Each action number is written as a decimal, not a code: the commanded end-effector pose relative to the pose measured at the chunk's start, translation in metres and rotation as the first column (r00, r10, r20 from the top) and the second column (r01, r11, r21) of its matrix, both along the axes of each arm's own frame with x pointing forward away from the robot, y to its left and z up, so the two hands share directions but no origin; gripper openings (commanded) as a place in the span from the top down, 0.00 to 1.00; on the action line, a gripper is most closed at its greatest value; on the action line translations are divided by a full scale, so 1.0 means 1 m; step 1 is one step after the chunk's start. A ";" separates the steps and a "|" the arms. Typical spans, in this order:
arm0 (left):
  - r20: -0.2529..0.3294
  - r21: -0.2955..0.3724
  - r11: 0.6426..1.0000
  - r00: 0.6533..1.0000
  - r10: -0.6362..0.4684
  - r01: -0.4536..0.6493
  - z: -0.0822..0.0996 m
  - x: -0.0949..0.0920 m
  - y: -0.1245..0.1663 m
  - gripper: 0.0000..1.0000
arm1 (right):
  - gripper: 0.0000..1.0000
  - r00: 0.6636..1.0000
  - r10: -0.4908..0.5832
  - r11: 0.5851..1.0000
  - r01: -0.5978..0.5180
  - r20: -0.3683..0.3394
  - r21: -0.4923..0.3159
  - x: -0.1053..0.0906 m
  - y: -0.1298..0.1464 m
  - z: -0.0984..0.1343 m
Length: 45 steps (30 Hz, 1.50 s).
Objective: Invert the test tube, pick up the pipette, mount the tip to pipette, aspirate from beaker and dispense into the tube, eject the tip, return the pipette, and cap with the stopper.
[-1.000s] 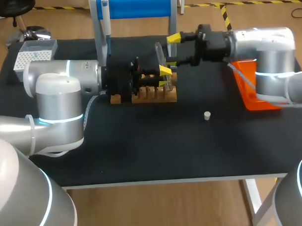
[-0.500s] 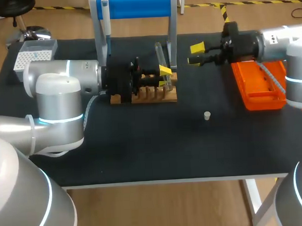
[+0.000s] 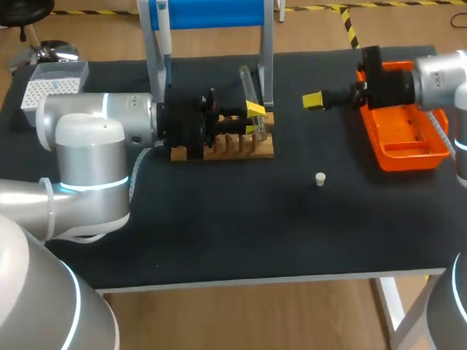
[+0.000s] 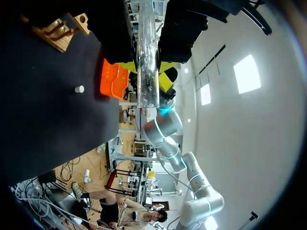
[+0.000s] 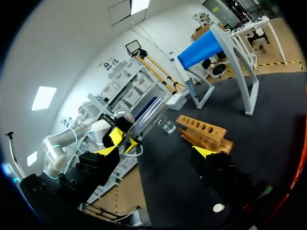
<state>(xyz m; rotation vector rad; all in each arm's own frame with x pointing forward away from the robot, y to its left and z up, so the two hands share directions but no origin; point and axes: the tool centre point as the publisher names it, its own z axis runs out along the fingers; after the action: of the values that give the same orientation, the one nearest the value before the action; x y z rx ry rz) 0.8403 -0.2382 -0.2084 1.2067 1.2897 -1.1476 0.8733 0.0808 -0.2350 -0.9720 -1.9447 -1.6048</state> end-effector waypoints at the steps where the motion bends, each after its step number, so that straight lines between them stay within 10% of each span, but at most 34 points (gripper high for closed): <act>1: 0.001 0.003 1.000 1.000 0.002 -0.002 0.001 0.000 -0.001 1.00 | 0.00 0.998 -0.058 0.998 0.059 0.039 -0.017 -0.006 -0.005 -0.004; 28: 0.001 0.003 1.000 1.000 0.002 -0.002 0.001 0.000 -0.001 1.00 | 0.00 0.991 -0.091 0.995 0.095 0.094 -0.038 -0.003 -0.012 -0.012; 45: 0.001 0.003 1.000 1.000 0.002 -0.002 0.001 0.000 -0.001 1.00 | 0.00 0.896 0.065 0.989 0.002 0.439 -0.150 0.000 0.005 -0.041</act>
<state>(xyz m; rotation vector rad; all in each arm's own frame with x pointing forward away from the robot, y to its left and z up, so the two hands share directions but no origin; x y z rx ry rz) 0.8403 -0.2382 -0.2083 1.2067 1.2897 -1.1477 0.8673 0.0808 -0.2719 -0.6697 -2.3781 -1.8131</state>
